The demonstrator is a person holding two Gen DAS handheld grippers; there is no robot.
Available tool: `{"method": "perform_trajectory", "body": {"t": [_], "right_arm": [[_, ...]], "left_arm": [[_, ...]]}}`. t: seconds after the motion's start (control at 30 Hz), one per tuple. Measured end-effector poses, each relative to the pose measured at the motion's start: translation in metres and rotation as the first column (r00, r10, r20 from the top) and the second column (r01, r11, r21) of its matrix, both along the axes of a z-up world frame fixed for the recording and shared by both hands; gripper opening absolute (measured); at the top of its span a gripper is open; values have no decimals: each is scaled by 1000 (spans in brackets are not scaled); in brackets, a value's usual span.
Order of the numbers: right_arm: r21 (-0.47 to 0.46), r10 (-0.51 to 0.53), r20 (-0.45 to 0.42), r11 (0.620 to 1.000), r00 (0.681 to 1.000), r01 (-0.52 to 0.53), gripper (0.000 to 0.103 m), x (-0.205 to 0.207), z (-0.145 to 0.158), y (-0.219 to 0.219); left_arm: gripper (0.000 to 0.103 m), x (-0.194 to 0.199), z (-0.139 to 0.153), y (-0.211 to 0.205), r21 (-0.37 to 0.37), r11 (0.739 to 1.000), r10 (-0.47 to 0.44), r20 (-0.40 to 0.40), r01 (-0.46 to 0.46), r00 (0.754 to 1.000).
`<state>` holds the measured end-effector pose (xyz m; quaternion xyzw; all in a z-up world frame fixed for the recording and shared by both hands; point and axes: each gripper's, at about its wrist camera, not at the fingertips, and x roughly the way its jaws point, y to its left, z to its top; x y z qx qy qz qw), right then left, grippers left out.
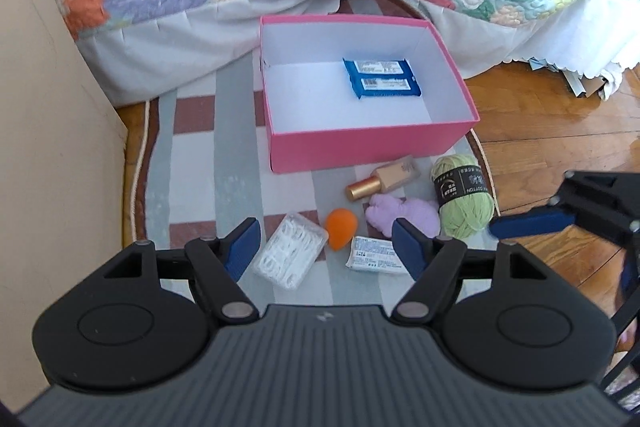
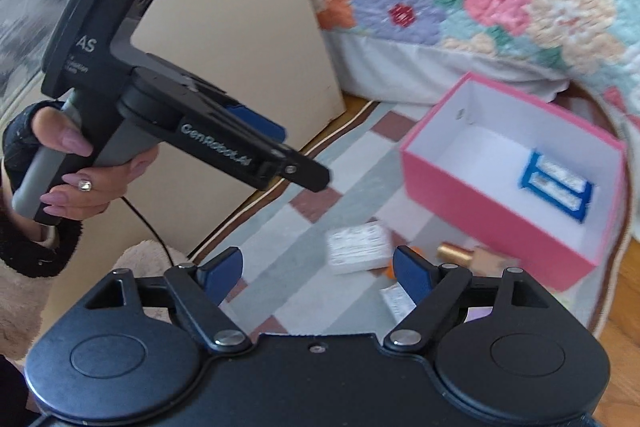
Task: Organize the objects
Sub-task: 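Raise the left gripper out of the box and move toward the floss case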
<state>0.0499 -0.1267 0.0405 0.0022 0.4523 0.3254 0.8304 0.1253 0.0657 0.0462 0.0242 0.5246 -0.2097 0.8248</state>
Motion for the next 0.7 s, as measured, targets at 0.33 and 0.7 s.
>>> {"method": "perform_trajectory", "body": {"t": [0.33,0.7], "right_arm": [[1,-5,-71,1000,997,5,86,29,-76,39],[27,-54,-195,998,979,60,86,49,-147,61]], "left_arm": [[89,20,-76,3,-5,999,-33,-36,33,999],[91,51,-150,27,-76,994,71,-129,-81,989]]}}
